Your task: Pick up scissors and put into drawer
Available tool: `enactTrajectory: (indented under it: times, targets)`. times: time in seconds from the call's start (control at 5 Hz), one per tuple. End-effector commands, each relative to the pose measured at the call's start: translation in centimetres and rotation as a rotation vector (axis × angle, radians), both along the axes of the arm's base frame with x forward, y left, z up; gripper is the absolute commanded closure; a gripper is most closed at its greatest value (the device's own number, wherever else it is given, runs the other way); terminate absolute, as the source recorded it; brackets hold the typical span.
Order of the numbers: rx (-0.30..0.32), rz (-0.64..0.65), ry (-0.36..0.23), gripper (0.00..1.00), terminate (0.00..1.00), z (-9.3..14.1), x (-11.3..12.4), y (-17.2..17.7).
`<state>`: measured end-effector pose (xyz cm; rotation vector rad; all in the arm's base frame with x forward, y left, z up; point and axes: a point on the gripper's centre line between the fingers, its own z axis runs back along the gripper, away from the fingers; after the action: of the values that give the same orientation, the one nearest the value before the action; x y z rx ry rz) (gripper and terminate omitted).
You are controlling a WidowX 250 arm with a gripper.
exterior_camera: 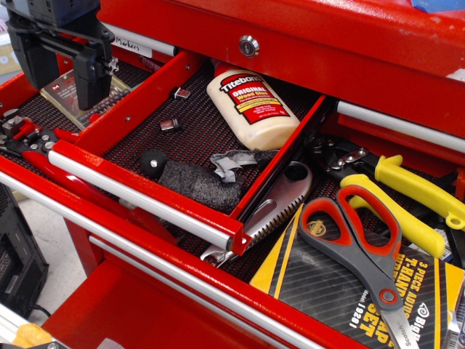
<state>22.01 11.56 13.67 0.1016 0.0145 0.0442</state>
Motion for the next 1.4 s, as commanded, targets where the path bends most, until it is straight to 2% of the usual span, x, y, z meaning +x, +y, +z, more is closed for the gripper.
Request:
enactTrajectory:
  times: [0.0, 0.2, 0.4, 0.6, 0.8, 1.0, 1.2]
  targets:
    - [0.000, 0.000, 0.000, 0.00, 0.00, 0.0, 0.0, 0.0]
    - [0.027, 0.133, 0.027, 0.00, 0.00, 1.8, 0.0, -4.9]
    - [0.037, 0.263, 0.025, 0.00, 0.00, 2.7, 0.4, -9.9]
    - [0.040, 0.372, 0.008, 0.00, 0.00, 2.9, -0.4, -14.8]
    - [0.027, 0.433, -0.017, 0.00, 0.00, 2.2, -1.4, -19.8]
    - [-0.042, 0.470, -0.074, 0.00, 0.00, 0.8, -1.1, -23.2]
    - [-0.073, 0.486, -0.100, 0.00, 0.00, -0.6, -0.4, -25.7]
